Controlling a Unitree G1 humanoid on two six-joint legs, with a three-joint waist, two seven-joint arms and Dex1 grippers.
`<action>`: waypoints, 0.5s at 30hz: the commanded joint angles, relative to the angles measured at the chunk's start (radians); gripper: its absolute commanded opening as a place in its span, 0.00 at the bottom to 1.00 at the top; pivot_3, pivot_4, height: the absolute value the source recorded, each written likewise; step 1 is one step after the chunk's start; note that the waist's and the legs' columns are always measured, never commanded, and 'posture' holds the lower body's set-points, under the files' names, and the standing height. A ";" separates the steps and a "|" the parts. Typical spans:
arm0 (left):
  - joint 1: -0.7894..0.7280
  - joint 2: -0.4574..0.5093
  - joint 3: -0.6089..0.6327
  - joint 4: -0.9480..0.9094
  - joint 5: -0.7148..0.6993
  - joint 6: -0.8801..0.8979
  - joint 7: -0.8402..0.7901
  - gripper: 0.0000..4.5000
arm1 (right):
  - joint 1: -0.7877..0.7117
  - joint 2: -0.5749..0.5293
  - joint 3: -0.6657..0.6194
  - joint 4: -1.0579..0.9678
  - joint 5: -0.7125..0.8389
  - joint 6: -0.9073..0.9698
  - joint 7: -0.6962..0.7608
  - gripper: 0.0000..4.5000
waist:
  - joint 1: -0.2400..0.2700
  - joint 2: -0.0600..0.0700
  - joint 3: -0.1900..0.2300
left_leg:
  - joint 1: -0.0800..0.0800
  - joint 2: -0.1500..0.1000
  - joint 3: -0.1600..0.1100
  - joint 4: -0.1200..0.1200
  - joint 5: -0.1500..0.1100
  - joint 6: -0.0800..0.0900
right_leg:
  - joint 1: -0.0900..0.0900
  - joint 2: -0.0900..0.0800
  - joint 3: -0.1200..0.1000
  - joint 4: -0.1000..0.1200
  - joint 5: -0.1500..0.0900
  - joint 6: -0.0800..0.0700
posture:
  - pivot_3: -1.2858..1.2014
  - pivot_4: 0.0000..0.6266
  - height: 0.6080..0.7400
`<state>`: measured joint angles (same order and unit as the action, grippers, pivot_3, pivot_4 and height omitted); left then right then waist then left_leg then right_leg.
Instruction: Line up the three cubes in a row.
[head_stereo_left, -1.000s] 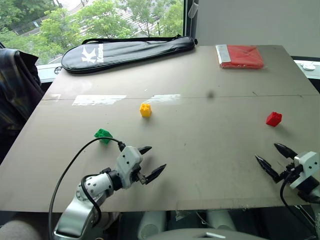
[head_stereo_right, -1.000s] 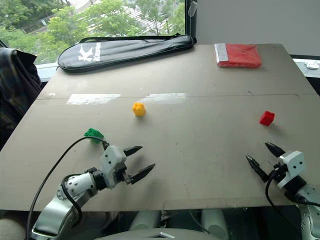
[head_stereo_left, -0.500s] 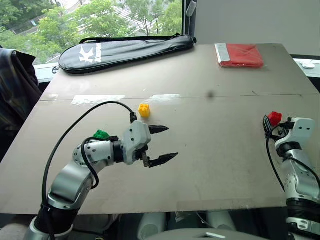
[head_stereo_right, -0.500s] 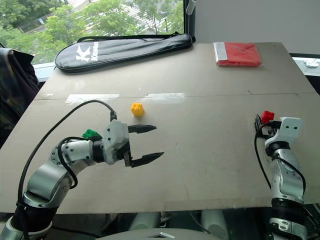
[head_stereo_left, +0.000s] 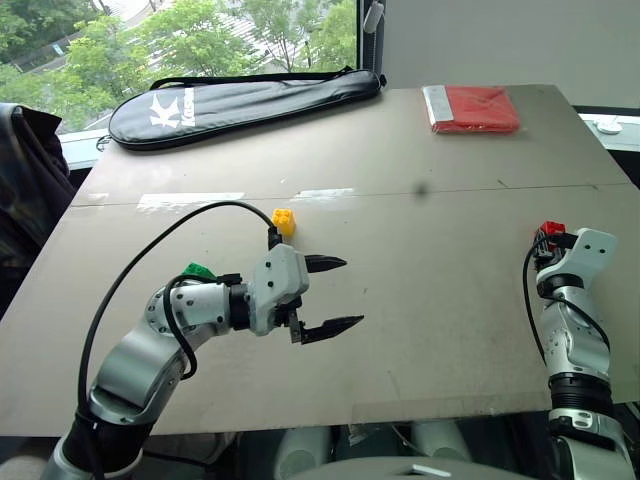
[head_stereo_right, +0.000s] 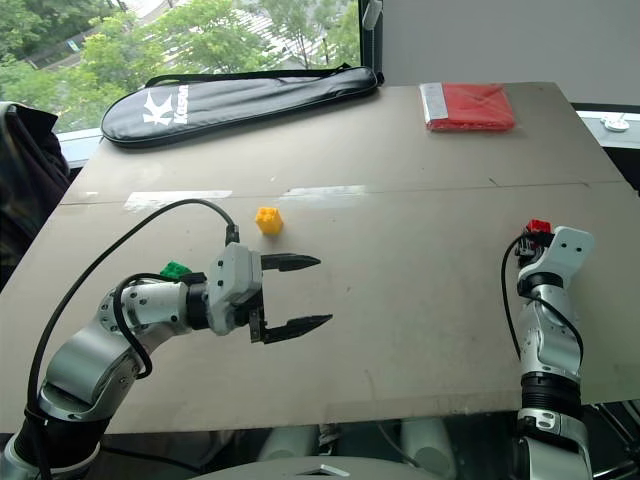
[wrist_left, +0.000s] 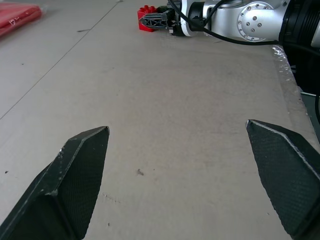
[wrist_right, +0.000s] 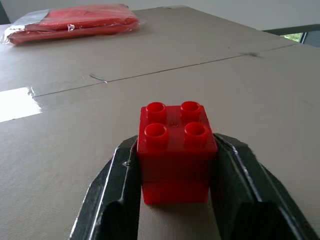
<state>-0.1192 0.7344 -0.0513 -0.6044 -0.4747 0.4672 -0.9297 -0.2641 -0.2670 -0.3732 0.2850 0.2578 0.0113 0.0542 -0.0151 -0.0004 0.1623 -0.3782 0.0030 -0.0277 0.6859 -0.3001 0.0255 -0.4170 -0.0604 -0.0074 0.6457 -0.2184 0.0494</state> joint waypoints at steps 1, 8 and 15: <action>-0.015 0.003 0.011 -0.003 -0.007 -0.008 0.001 1.00 | -0.009 -0.022 0.008 -0.046 0.025 -0.019 0.069 0.28 | 0.000 0.000 0.000 | 0.000 0.000 0.000 0.000 0.000 0.000 | 0.000 0.000 0.000 0.000 0.000 0.000 | 0.52 0.24 0.75; 0.024 0.027 0.038 0.008 -0.012 -0.013 -0.019 1.00 | 0.126 -0.123 0.118 -0.196 0.158 0.024 0.506 0.28 | 0.001 0.001 0.001 | 0.000 0.001 -0.001 0.000 0.000 0.000 | 0.000 0.000 -0.001 0.000 0.000 0.000 | 0.52 0.24 0.75; 0.042 0.061 0.035 0.067 0.011 -0.081 -0.090 1.00 | 0.179 -0.281 0.230 -0.158 0.240 -0.028 1.032 0.28 | 0.001 0.001 0.002 | 0.000 0.002 0.000 0.000 0.000 0.000 | 0.000 0.000 0.000 0.000 0.000 0.000 | 0.52 0.24 0.75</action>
<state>-0.0684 0.7841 -0.0355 -0.5449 -0.4696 0.4300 -0.9881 -0.0603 -0.5152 -0.1450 0.1065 0.4632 0.0302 0.9401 -0.0139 0.0006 0.1647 -0.3772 0.0046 -0.0272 0.6861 -0.3002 0.0258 -0.4167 -0.0604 -0.0074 0.6456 -0.2195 0.0477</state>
